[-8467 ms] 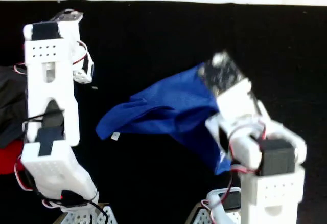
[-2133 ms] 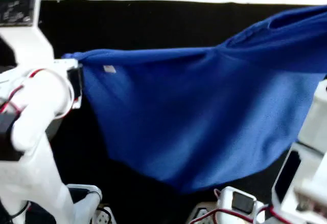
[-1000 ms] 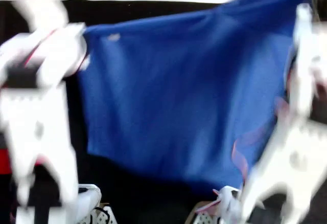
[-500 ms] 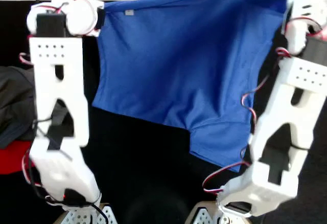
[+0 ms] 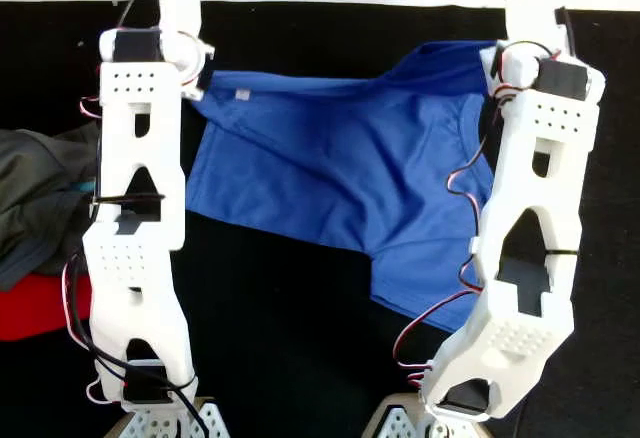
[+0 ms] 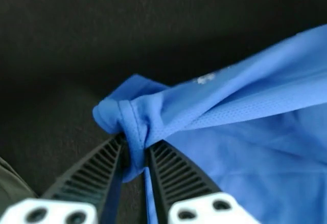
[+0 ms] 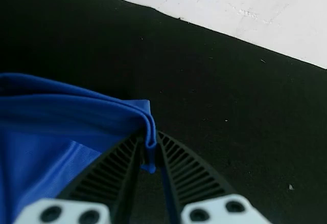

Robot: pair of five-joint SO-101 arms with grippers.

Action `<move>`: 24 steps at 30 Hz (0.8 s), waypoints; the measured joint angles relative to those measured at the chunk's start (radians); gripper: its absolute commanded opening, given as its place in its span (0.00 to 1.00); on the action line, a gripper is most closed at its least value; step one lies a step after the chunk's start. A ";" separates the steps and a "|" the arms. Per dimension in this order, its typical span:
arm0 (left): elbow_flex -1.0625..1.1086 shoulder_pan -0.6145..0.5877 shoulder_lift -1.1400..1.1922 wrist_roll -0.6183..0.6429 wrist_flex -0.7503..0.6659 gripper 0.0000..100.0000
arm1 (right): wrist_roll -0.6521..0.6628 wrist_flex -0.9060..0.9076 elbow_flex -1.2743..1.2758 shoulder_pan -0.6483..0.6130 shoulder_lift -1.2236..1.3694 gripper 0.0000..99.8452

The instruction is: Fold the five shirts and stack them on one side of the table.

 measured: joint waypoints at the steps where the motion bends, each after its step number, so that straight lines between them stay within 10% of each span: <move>1: -0.009 0.000 0.000 0.000 0.000 0.01 | 0.000 0.000 0.000 0.000 0.000 0.01; 24: -0.049 0.006 0.143 -0.265 0.330 0.01 | 0.000 0.683 0.011 0.015 -0.190 0.01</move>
